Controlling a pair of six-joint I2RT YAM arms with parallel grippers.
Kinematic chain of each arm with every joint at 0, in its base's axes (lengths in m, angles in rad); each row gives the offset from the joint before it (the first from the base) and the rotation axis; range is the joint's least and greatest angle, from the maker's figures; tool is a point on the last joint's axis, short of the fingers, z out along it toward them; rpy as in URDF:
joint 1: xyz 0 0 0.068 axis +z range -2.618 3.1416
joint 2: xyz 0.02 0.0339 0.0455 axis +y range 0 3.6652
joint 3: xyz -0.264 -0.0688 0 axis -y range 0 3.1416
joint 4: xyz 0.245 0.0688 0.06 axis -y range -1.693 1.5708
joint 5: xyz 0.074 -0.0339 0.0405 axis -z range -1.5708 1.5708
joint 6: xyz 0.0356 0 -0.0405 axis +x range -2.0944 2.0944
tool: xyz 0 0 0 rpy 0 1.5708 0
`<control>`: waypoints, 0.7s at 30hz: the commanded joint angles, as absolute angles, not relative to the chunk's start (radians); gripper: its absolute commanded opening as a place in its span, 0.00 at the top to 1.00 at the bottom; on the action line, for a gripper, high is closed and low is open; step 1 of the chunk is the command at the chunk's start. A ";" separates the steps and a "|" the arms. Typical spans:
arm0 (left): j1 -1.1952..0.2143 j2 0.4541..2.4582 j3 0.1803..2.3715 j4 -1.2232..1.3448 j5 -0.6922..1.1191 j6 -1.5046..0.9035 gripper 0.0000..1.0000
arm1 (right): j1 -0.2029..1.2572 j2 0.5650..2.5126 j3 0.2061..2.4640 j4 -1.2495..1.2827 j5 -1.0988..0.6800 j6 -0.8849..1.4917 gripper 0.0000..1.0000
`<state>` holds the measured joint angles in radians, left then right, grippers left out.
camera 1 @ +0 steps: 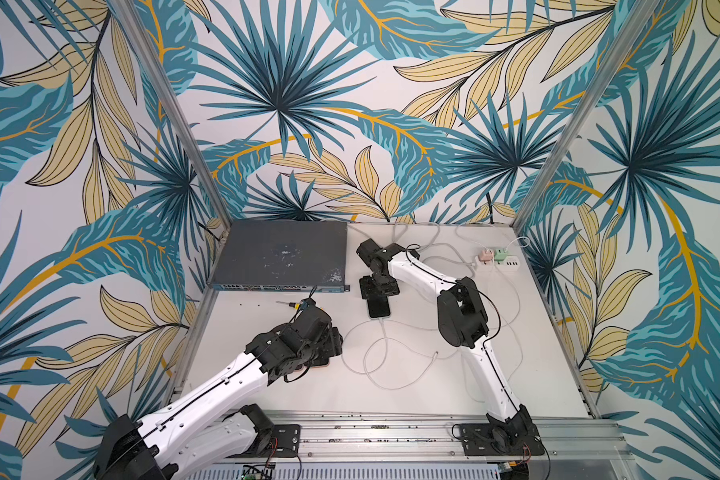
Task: Unplug the charging cable from the phone
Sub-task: Pick up the phone at the center of the board.
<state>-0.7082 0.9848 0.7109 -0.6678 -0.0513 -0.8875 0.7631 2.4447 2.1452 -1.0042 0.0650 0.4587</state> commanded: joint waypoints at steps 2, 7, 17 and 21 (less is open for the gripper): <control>-0.714 0.989 0.706 -0.639 -0.030 -0.888 0.27 | 0.768 2.446 2.148 -1.020 0.036 0.449 0.26; -0.745 1.006 0.711 -0.608 -0.021 -0.887 0.27 | 0.767 2.415 2.171 -1.026 0.045 0.451 0.28; -0.806 1.107 0.742 -0.486 -0.008 -0.874 0.27 | 0.756 2.343 2.203 -1.069 0.059 0.439 0.29; -0.813 1.146 0.742 -0.422 0.004 -0.873 0.27 | 0.750 2.319 2.206 -1.078 0.056 0.432 0.29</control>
